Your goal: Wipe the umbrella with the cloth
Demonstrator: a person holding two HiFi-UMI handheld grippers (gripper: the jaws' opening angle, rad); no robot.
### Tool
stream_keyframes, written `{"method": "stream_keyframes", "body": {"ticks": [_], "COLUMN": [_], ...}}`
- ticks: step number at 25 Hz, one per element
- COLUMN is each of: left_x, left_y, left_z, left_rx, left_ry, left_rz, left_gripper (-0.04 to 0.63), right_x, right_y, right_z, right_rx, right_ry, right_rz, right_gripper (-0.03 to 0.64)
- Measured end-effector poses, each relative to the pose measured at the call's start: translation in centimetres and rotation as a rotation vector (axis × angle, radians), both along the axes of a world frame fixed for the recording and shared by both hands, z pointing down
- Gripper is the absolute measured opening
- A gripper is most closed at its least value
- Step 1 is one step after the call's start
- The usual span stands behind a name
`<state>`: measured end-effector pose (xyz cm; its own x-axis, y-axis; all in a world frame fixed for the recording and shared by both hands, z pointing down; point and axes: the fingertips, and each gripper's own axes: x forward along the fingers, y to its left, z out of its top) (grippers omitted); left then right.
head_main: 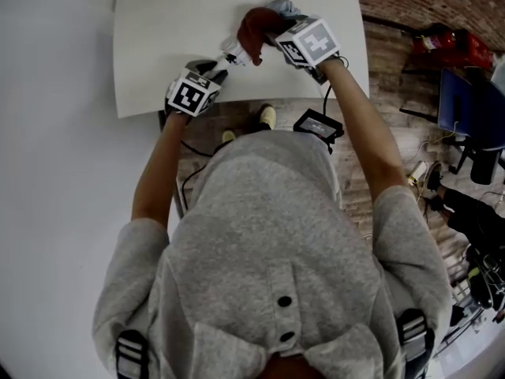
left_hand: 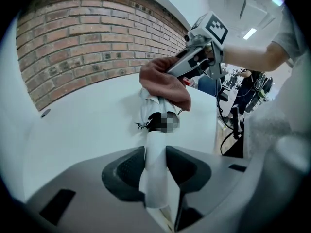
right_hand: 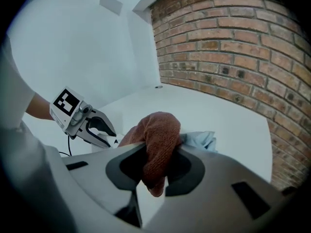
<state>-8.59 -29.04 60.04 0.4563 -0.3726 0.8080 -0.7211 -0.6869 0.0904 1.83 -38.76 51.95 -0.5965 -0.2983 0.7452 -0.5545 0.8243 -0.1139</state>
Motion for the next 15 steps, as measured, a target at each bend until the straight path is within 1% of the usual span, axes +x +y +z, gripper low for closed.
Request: {"method": "stream_keyframes", "body": {"ticks": [2,6,10,15], "left_x": [0.0,0.1,-0.1,-0.1], "left_y": [-0.1,0.0,0.0,-0.1], "left_z": [-0.2,-0.7,-0.4,-0.3], "left_rx": [0.002,0.005,0.006,0.01], "left_ry": [-0.002,0.001,0.0,0.003], "left_rz": [0.001,0.0,0.0,-0.004], "left_gripper": [0.149,0.149,0.149,0.149], "right_x": [0.7,1.8,3.5,5.4], "right_y": [-0.5,-1.0,-2.4,-3.6], "right_z": [-0.5,-1.6,-2.1,-2.5], "right_rx": [0.019,0.033,0.109,0.141], "right_ry": [0.021,0.027,0.109,0.145], "right_rz": [0.002,0.015,0.02,0.037], "right_gripper": [0.084,0.084,0.084,0.084]}}
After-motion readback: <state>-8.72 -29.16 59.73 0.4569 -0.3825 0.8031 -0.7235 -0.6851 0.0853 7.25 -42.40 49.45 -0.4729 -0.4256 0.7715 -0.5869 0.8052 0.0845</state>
